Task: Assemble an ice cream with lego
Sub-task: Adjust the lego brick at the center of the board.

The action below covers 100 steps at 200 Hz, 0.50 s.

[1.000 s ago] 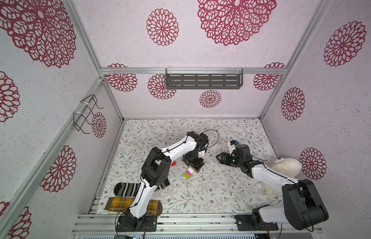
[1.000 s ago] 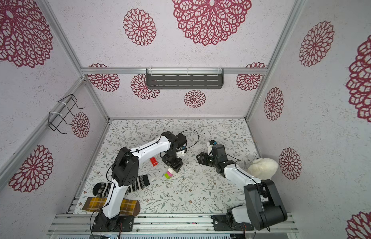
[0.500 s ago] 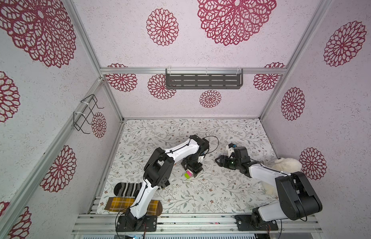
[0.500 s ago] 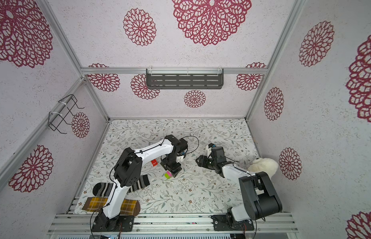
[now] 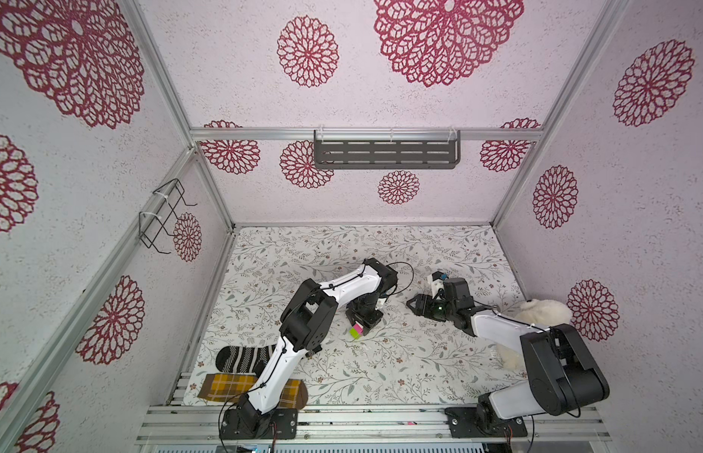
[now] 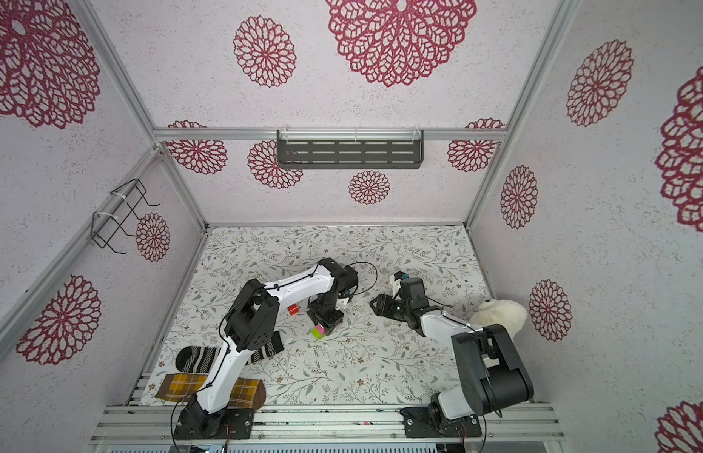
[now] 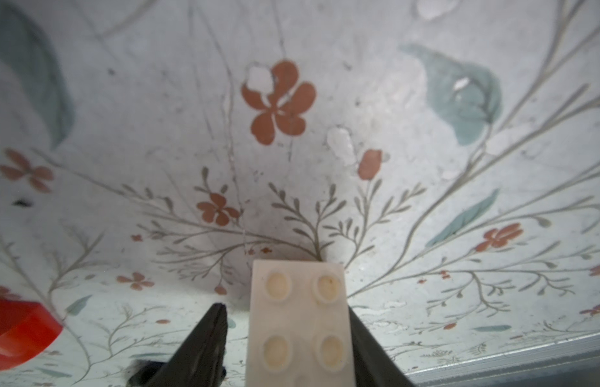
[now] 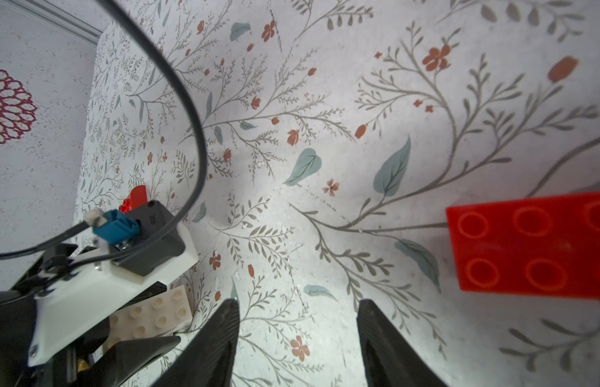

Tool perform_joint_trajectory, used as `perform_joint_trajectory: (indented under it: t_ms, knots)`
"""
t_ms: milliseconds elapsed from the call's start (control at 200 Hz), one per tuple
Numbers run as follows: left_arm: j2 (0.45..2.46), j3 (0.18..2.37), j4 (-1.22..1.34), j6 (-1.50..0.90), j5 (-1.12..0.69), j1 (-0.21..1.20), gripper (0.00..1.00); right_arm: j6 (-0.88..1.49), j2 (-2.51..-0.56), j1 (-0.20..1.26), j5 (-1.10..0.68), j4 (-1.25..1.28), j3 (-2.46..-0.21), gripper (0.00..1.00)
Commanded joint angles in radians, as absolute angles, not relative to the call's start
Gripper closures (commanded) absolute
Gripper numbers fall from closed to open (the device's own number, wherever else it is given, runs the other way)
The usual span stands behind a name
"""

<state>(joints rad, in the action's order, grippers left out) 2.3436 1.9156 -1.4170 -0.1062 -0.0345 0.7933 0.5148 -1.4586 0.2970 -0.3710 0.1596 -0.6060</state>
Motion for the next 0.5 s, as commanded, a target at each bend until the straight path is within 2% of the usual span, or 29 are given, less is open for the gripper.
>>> perform_joint_trajectory:
  t_ms: [0,105,290,495]
  knots:
    - [2.321,1.923,-1.428,-0.109,-0.022,0.810,0.50,0.506,-1.459,0.293,-0.384,0.177,-0.604,0.40]
    - [2.314,1.925,-1.428,-0.109,-0.012,0.813,0.54,0.507,-1.459,0.292,-0.380,0.176,-0.604,0.40]
    - [2.275,1.918,-1.392,-0.115,-0.006,0.815,0.66,0.507,-1.459,0.291,-0.377,0.176,-0.603,0.41]
    - [2.184,1.849,-1.271,-0.144,0.018,0.813,0.90,0.503,-1.453,0.288,-0.365,0.176,-0.600,0.41]
